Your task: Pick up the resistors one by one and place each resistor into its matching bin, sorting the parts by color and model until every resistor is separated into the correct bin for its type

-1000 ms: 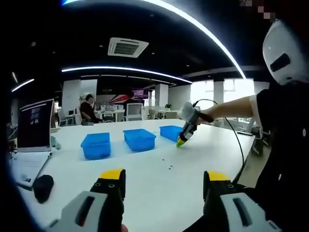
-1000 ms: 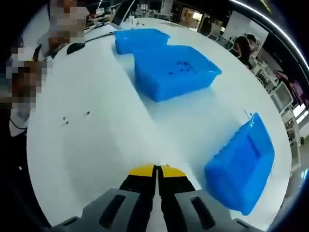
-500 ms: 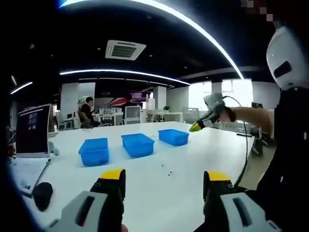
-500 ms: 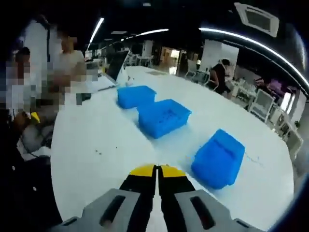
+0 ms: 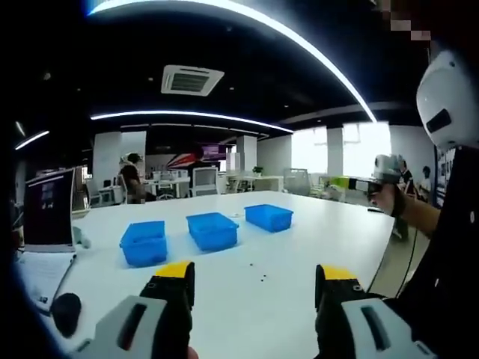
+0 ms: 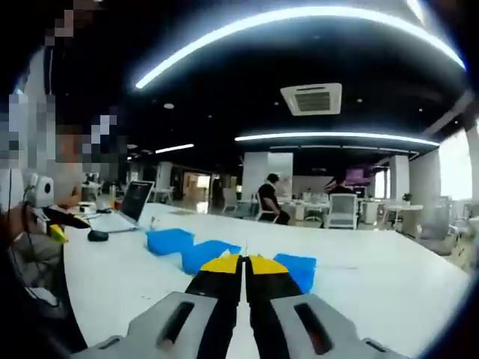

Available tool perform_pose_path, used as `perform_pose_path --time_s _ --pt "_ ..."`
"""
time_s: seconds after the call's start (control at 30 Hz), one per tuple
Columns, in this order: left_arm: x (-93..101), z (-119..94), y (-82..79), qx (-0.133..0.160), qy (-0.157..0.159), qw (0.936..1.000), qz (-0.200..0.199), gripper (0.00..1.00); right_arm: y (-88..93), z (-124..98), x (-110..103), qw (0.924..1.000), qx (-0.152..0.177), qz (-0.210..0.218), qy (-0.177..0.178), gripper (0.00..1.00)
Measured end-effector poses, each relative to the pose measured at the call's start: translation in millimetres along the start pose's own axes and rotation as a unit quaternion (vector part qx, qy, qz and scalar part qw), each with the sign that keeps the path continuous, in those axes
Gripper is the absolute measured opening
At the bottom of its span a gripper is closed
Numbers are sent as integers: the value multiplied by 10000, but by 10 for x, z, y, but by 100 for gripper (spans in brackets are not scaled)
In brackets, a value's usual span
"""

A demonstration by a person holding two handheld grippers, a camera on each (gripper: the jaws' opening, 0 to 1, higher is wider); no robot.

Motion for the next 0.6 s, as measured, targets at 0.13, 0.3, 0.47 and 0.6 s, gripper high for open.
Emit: perform_pose_path --time_s 0.13,0.3,0.47,0.6 --pt "-18 -23 -7 12 -44 10000 6 66 -43 169 112 10000 -8 -12 9 5" --pt "-30 -68 -8 42 -114 9999 -7 66 -134 468 325 10000 94 -29 11 5" --pt "-32 -114 -16 61 -155 9999 -7 66 -145 896 530 9999 -63 -116 -38 5" --pt "-36 -138 -18 69 -185 9998 0 66 -114 1212 661 9997 -172 -155 -39 5"
Point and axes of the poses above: the point that each gripper's makers call its tool centre point, and the gripper's own axes: z roughly forward along the fingers, x roughly to its right, y roughly out of its underside, the point moved 5 cm from there along -z, roughly backward along the fingers, and after that the axes turned 1 degree about -y, right-handed, at the moved point
